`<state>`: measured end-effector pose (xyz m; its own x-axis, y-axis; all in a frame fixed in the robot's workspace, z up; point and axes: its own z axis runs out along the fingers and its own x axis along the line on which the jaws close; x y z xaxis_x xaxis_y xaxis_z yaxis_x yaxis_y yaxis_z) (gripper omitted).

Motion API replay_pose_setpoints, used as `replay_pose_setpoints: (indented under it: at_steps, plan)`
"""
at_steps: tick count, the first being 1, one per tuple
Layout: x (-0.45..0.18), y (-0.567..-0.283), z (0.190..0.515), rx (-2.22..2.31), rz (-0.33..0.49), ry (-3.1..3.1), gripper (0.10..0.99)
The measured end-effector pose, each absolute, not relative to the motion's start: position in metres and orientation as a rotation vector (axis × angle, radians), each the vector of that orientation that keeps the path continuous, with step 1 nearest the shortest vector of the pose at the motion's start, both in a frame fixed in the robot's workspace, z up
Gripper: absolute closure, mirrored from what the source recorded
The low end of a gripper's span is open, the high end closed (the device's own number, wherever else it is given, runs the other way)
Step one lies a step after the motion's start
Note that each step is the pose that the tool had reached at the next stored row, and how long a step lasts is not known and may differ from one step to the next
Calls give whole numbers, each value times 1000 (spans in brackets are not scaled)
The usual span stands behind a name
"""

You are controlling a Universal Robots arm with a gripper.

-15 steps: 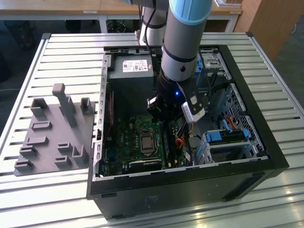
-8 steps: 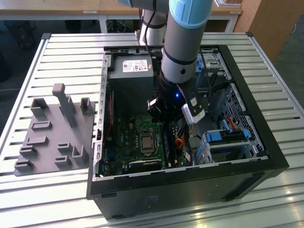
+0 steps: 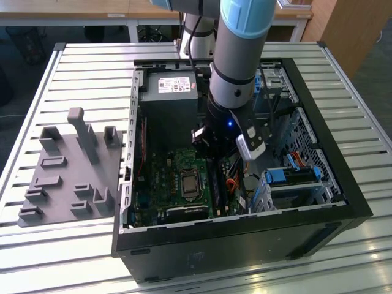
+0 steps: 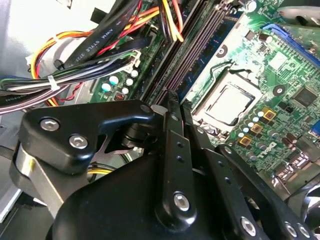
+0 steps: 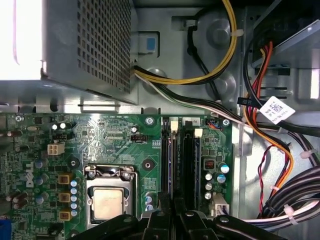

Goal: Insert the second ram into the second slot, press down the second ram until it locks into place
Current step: 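Insert the second ram into the second slot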

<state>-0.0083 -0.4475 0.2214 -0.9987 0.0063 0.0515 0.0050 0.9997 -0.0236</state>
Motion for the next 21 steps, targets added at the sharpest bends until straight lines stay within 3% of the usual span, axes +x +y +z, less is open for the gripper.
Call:
replay_pose_setpoints:
  at_steps: [21]
  plan:
    - [-6, -448, 215, -12, 39, -3090, 949]
